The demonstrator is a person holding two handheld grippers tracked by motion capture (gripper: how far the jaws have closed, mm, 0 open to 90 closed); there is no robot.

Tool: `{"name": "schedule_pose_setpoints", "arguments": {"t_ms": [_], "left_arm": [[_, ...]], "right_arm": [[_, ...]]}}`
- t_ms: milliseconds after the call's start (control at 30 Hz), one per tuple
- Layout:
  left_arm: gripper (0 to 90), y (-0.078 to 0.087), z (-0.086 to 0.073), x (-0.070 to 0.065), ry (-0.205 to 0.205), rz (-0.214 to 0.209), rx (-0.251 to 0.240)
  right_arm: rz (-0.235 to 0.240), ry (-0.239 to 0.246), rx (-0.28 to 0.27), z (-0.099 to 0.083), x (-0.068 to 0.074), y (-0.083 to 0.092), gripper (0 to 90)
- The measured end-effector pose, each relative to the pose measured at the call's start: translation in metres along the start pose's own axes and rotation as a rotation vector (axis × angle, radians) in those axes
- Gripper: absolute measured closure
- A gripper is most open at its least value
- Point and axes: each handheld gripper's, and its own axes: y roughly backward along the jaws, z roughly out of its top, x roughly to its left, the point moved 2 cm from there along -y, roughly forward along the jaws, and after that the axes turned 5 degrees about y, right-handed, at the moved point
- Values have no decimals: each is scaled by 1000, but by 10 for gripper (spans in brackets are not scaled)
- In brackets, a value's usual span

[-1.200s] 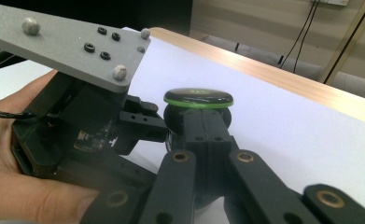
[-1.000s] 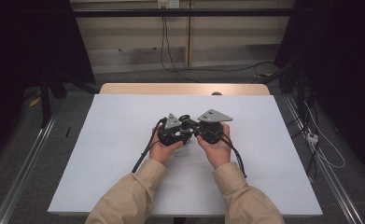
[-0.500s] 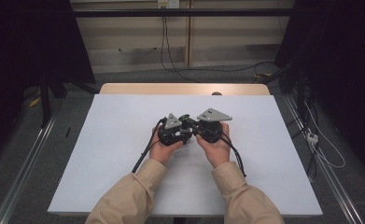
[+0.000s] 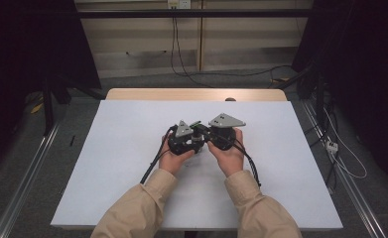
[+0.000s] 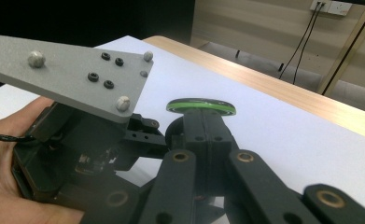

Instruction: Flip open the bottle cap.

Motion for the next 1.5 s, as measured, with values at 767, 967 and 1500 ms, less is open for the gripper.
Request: {"name": "schedule_pose_setpoints", "arguments": {"t_ms": [767,967,1500], "left_arm": [[534,0,0,0,1,-1,0],[534,0,0,0,1,-1,1],[534,0,0,0,1,1,3]], "right_arm": [[-1,-2,-8,5,-1,-4,900],[-1,-2,-8,6,-1,-4,900],[2,-2,-11,8,-2,-6,900]]}}
